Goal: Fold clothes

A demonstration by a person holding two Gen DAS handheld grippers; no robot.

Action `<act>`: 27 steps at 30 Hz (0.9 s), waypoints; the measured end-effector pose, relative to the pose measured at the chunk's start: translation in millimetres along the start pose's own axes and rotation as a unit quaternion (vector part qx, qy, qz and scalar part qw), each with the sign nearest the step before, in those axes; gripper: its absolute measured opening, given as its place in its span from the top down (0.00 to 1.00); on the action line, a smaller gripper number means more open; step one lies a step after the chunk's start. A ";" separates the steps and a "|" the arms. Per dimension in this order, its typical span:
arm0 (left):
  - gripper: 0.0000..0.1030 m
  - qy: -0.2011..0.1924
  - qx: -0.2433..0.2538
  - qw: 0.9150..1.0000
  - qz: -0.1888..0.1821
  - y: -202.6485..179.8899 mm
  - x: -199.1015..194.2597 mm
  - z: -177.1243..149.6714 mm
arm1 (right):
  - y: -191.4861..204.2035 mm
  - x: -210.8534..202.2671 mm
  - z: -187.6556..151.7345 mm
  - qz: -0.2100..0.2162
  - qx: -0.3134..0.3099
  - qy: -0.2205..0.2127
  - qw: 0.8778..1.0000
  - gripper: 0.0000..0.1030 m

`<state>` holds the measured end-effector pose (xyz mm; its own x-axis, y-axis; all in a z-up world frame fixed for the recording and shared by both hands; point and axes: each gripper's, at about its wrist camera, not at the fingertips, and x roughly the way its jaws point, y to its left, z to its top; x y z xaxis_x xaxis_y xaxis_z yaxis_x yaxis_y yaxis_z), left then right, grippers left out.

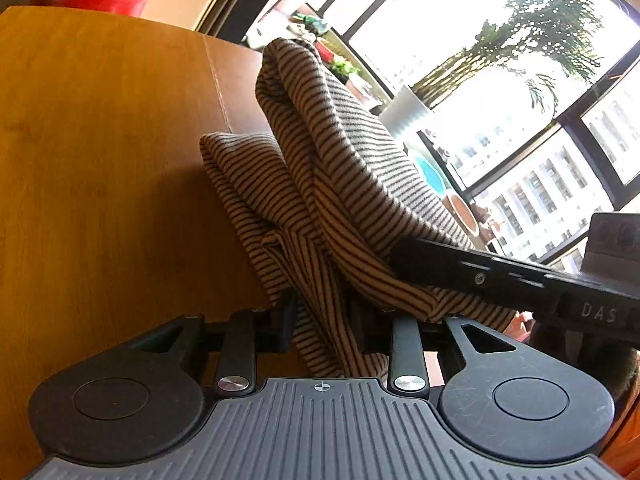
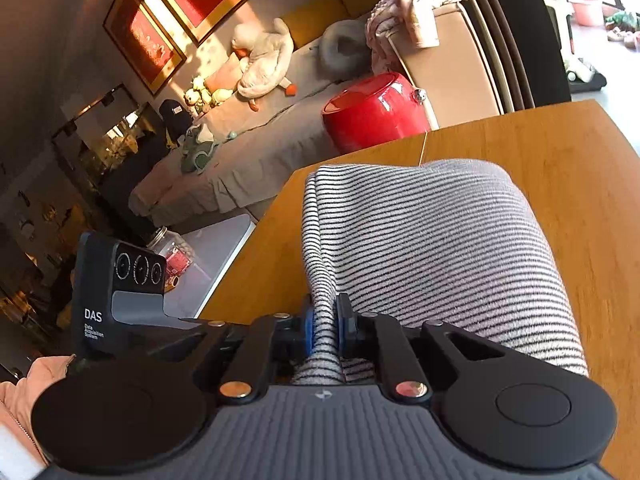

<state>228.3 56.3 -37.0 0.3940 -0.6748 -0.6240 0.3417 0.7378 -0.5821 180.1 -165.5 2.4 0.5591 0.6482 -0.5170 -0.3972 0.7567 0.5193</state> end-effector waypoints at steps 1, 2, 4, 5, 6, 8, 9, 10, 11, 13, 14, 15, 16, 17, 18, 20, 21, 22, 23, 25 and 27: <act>0.67 -0.001 0.000 1.000 0.004 0.2 -2.4 1.2 | 1.1 0.7 -1.5 -0.004 -0.007 -0.001 1.000 0.90; 0.63 -0.003 0.001 1.000 0.010 0.6 -5.3 2.6 | 2.1 1.4 -3.0 -0.008 -0.013 -0.002 1.000 0.90; 0.62 -0.015 0.003 1.000 0.026 2.8 -12.5 6.1 | 12.0 3.5 -9.4 -0.029 -0.050 -0.002 0.998 0.90; 0.63 -0.024 0.002 0.999 0.037 4.9 -17.1 7.7 | 17.9 6.7 -12.0 -0.041 -0.074 -0.003 0.996 0.90; 0.63 -0.038 -0.001 0.998 0.052 7.5 -23.0 10.7 | 23.7 9.5 -14.6 -0.052 -0.095 -0.004 0.994 0.90; 0.63 -0.065 -0.005 0.996 0.064 7.0 -35.3 19.1 | 37.0 12.6 -22.5 -0.073 -0.135 -0.006 0.988 0.90; 0.63 -0.079 -0.006 0.995 0.066 5.4 -41.5 23.8 | 43.9 14.2 -26.0 -0.084 -0.155 -0.007 0.984 0.90; 0.63 -0.093 -0.008 0.993 0.067 3.9 -47.8 28.6 | 50.7 16.6 -29.4 -0.094 -0.173 -0.006 0.980 0.89; 0.63 -0.106 -0.006 0.992 0.067 0.6 -53.2 32.9 | 57.2 19.6 -32.7 -0.104 -0.189 -0.006 0.977 0.88; 0.63 -0.125 0.011 0.991 0.050 -15.0 -57.5 40.7 | 70.4 24.1 -40.8 -0.115 -0.218 -0.003 0.969 0.83; 0.63 -0.129 0.021 0.991 0.035 -20.9 -58.3 42.3 | 75.8 25.7 -44.8 -0.121 -0.233 -0.001 0.965 0.81; 0.63 -0.128 0.029 0.991 0.021 -27.0 -55.6 44.1 | 80.2 26.8 -48.5 -0.127 -0.248 0.000 0.960 0.80; 0.63 -0.118 0.035 0.992 0.009 -33.5 -46.9 46.3 | 84.6 28.0 -52.2 -0.132 -0.263 0.001 0.956 0.80; 0.63 -0.107 0.040 0.993 0.003 -38.0 -37.3 47.6 | 86.0 26.4 -52.6 -0.135 -0.269 0.002 0.954 0.80; 0.63 -0.093 0.042 0.995 0.006 -39.3 -26.1 47.4 | 84.7 22.5 -50.3 -0.135 -0.269 0.001 0.954 0.80; 0.66 -0.073 0.041 0.996 0.014 -35.7 -7.3 42.4 | 80.8 12.4 -44.3 -0.134 -0.263 0.000 0.956 0.80; 0.68 -0.074 0.041 0.996 0.014 -37.7 -1.5 43.8 | 76.6 3.7 -40.3 -0.128 -0.255 -0.002 0.958 0.80; 0.68 -0.076 0.044 0.996 0.013 -38.4 0.1 43.9 | 72.0 -5.5 -36.6 -0.118 -0.247 -0.005 0.962 0.79; 0.68 -0.077 0.046 0.996 0.012 -39.1 0.9 44.3 | 67.6 -15.2 -32.9 -0.105 -0.239 -0.005 0.965 0.74; 0.67 -0.077 0.053 0.995 0.016 -40.4 0.2 46.4 | 61.4 -34.8 -26.1 -0.085 -0.229 -0.011 0.970 0.52; 0.68 -0.076 0.057 0.995 0.018 -39.7 -0.1 46.9 | 59.0 -51.5 -21.9 -0.085 -0.231 -0.029 0.969 0.37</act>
<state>254.8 27.8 10.6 0.5285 -0.6444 -0.5527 0.4167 0.7641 -0.4925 111.9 -152.3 44.8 0.6795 0.5151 -0.5225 -0.5721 0.8178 0.0622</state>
